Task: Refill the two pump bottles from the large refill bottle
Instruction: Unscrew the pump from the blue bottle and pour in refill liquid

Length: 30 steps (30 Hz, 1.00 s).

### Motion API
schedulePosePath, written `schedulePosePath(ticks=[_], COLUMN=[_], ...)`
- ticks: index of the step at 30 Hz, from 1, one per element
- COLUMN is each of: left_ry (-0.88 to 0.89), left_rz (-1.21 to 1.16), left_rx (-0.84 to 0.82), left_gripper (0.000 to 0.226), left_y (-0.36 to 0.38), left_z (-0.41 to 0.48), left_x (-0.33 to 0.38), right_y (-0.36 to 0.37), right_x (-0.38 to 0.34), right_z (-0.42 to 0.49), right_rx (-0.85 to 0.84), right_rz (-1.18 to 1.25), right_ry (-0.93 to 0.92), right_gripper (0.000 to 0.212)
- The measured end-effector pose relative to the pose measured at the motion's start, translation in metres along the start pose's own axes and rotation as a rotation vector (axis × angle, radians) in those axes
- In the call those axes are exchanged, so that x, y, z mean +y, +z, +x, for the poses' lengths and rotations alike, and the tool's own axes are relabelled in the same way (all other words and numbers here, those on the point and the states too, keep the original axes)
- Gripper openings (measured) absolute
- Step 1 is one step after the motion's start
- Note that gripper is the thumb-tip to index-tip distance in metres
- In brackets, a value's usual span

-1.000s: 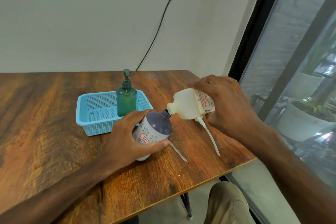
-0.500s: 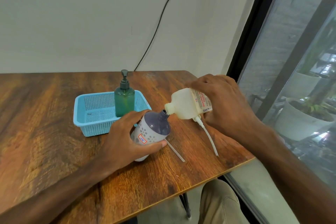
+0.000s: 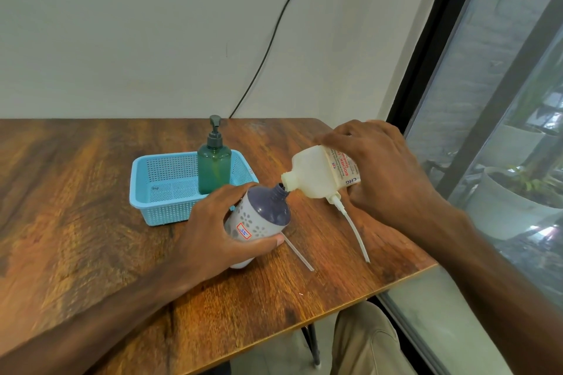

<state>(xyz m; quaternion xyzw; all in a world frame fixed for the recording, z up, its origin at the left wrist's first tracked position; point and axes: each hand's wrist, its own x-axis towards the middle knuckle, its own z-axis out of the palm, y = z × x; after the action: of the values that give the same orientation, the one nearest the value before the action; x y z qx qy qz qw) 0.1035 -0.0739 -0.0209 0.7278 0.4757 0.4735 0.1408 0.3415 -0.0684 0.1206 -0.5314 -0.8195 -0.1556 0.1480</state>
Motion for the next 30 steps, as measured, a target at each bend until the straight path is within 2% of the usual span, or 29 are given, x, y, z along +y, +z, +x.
schedulePosePath(ticks=[30], left_ry=[-0.012], left_rz=[0.012], left_rx=[0.019], left_gripper=[0.079], left_y=[0.001], left_z=[0.000], left_x=[-0.003], right_y=[-0.026], right_x=[-0.021], right_z=[0.016], right_rx=[-0.023], right_rz=[-0.217], right_ry=[-0.158], right_gripper=[0.072])
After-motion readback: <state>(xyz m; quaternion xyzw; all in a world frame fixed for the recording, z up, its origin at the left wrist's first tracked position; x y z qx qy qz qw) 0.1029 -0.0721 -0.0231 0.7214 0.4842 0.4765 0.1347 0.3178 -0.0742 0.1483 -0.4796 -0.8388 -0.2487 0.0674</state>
